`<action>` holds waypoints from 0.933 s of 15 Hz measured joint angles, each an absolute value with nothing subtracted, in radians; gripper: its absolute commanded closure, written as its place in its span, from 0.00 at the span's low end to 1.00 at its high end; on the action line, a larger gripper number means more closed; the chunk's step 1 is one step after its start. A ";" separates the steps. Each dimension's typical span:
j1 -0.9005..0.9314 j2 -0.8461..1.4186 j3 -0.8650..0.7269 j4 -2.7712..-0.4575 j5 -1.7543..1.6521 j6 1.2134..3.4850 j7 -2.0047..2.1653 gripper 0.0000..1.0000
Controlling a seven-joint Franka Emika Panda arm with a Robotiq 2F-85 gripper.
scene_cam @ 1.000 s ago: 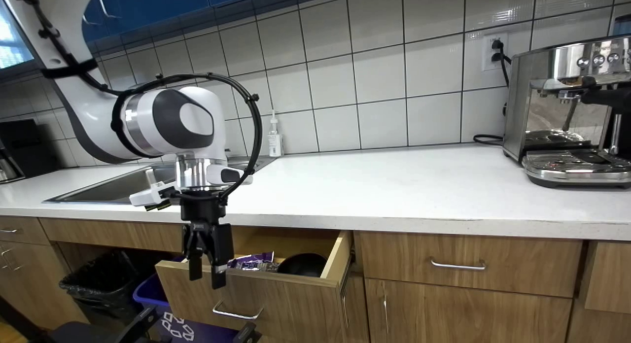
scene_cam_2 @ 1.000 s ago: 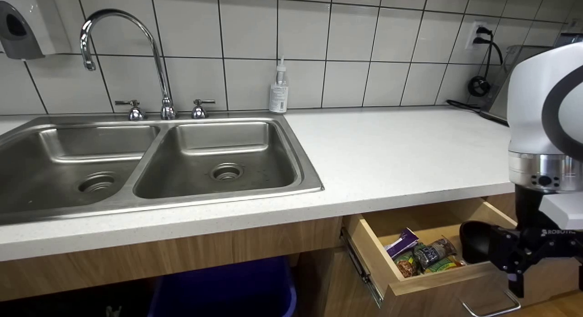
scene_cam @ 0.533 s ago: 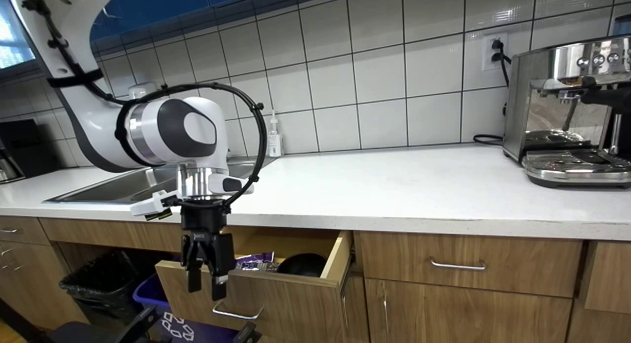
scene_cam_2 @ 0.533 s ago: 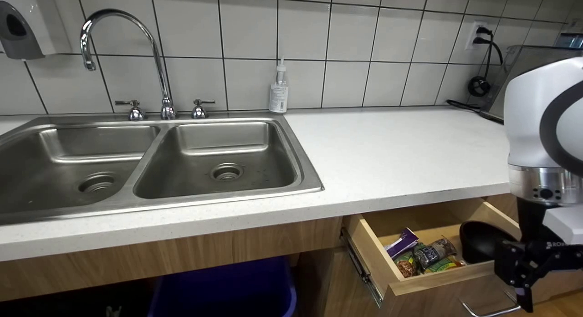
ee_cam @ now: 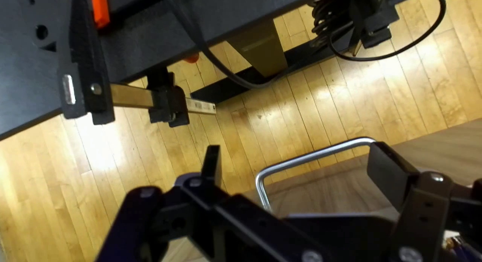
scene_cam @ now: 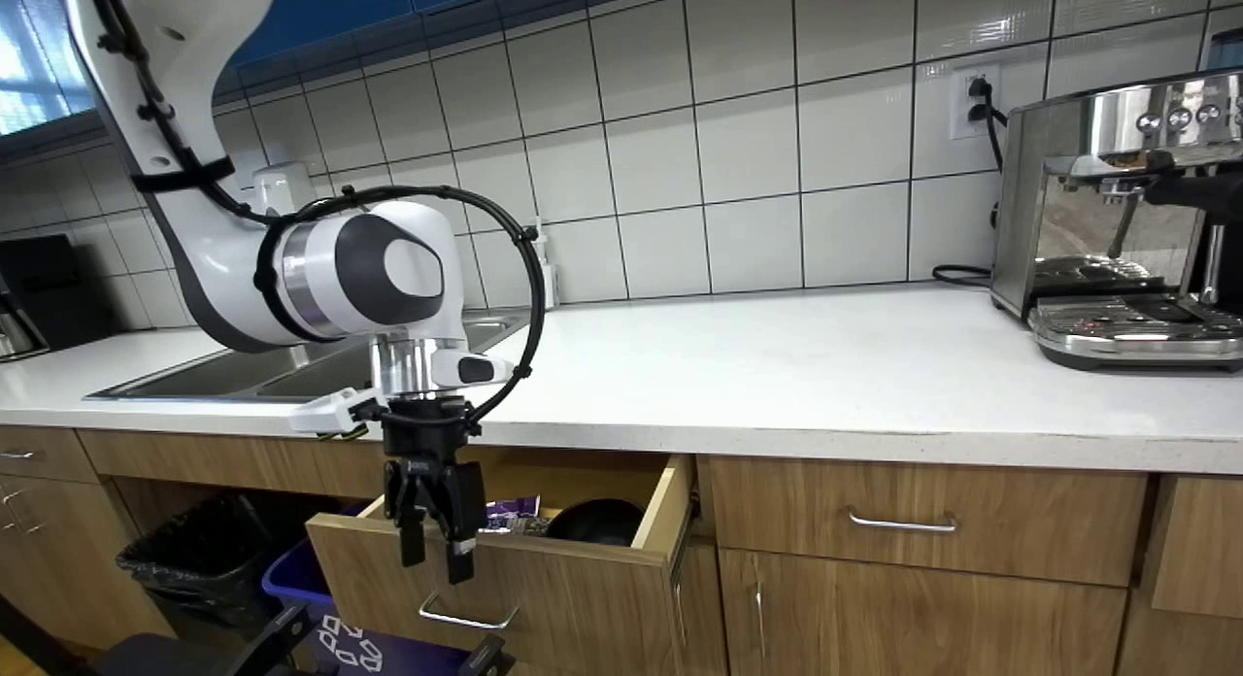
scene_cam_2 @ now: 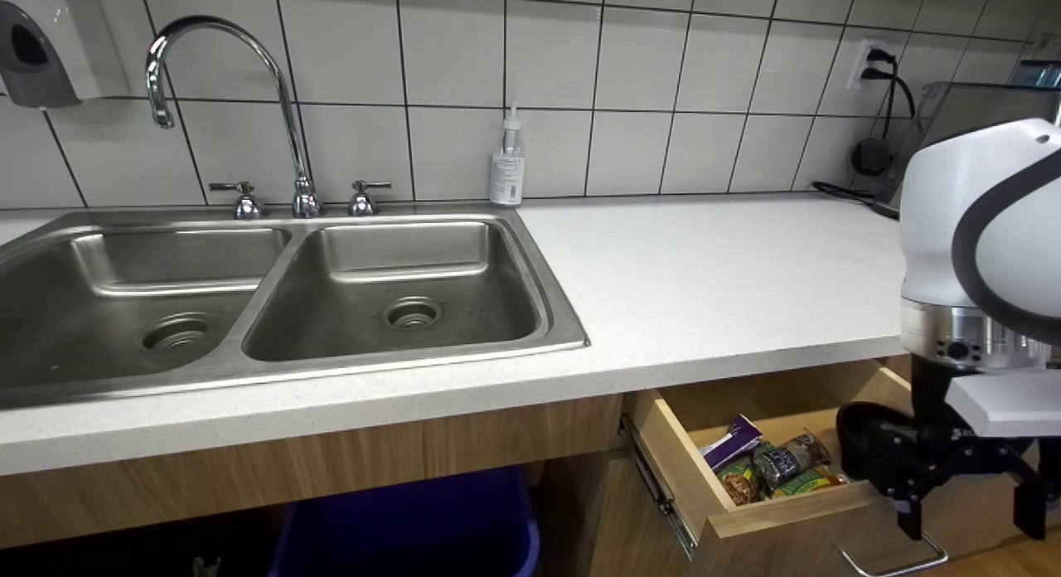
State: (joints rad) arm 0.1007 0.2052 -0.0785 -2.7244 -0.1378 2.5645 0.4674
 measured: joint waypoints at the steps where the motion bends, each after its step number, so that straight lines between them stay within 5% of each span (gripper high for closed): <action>1: 0.102 0.216 -0.084 -2.718 -0.154 2.590 0.476 0.00; 14: 0.160 0.268 -0.163 -2.676 -0.273 2.750 0.521 0.00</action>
